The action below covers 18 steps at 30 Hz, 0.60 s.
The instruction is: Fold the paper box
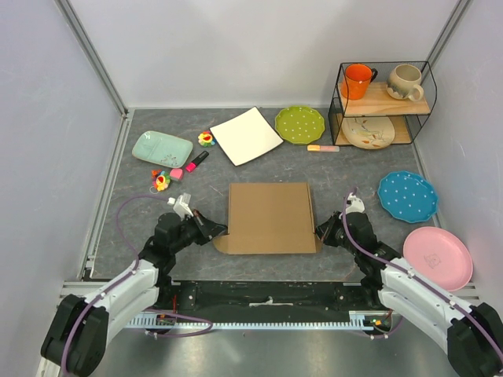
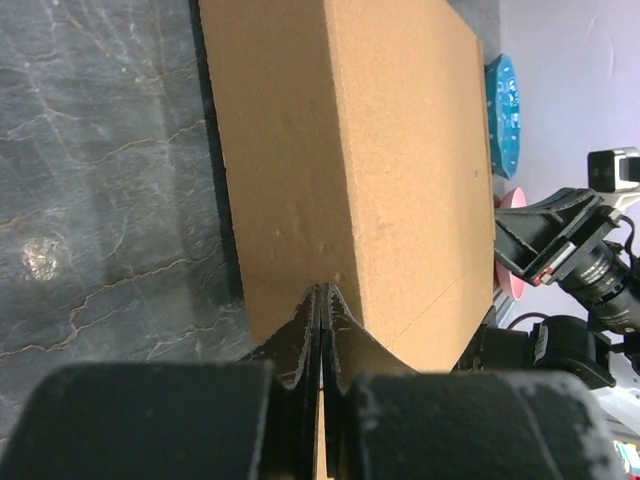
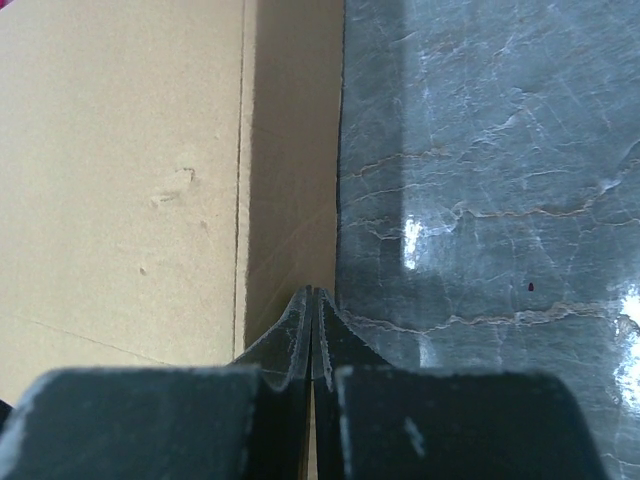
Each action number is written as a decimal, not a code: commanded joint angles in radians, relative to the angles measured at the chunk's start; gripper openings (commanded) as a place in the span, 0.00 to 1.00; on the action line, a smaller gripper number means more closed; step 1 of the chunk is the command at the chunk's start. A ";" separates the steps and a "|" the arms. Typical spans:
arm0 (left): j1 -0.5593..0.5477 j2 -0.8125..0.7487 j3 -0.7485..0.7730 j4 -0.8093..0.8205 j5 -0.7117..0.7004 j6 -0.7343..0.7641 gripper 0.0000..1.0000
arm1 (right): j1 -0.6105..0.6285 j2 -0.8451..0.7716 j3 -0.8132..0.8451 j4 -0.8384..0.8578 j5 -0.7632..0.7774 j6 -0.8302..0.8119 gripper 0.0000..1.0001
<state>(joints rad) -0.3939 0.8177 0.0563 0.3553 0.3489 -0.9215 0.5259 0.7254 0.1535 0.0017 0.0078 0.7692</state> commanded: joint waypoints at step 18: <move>-0.003 -0.233 0.091 -0.087 0.190 -0.111 0.02 | 0.008 -0.168 0.231 -0.098 -0.218 -0.011 0.00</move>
<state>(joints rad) -0.3756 0.6193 0.0700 0.2703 0.3733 -0.9588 0.5117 0.5919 0.2790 -0.1703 -0.0475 0.7170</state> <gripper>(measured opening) 0.023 0.007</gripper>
